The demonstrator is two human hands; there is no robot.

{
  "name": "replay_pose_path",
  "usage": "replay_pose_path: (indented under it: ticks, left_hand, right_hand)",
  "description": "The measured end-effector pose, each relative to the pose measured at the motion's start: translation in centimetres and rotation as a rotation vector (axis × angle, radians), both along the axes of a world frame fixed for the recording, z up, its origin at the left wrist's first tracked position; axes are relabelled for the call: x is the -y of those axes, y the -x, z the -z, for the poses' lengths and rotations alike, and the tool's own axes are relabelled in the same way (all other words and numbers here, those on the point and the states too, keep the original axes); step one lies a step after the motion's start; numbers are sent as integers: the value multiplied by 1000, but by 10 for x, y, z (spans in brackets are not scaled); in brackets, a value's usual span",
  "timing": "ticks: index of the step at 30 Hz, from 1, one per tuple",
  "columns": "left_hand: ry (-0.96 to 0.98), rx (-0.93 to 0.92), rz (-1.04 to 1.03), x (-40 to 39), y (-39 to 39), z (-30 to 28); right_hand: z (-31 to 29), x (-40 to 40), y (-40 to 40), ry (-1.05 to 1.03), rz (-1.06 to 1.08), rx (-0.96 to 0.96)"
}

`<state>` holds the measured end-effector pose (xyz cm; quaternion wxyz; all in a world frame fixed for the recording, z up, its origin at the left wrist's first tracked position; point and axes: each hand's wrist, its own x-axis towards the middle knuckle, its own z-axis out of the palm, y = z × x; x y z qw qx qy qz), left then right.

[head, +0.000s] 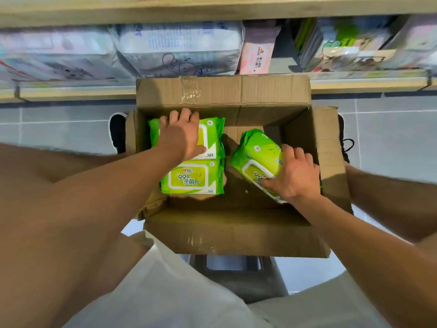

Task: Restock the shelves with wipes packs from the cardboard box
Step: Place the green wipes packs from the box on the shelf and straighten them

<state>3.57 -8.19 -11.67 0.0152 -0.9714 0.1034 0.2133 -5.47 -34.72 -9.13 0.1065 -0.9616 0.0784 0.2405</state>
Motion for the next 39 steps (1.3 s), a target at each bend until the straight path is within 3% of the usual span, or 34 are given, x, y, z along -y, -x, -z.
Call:
replay_pose_path:
  ticks: [3, 9, 22, 30, 39]
  left_hand:
    - [-102, 49, 78, 10, 17, -8]
    - [-16, -56, 237, 0, 50, 4]
    - [-76, -69, 207, -16, 51, -15]
    - [-2, 52, 47, -24, 48, -89]
    - [-4, 263, -168, -105, 66, -197]
  right_hand:
    - [5, -4, -2, -5, 57, 19]
    - [9, -11, -9, -9, 78, 73]
    - [-15, -22, -5, -64, 102, 170]
    - [-65, -24, -17, -116, 81, 359]
    - [-143, -79, -45, -196, -65, 546]
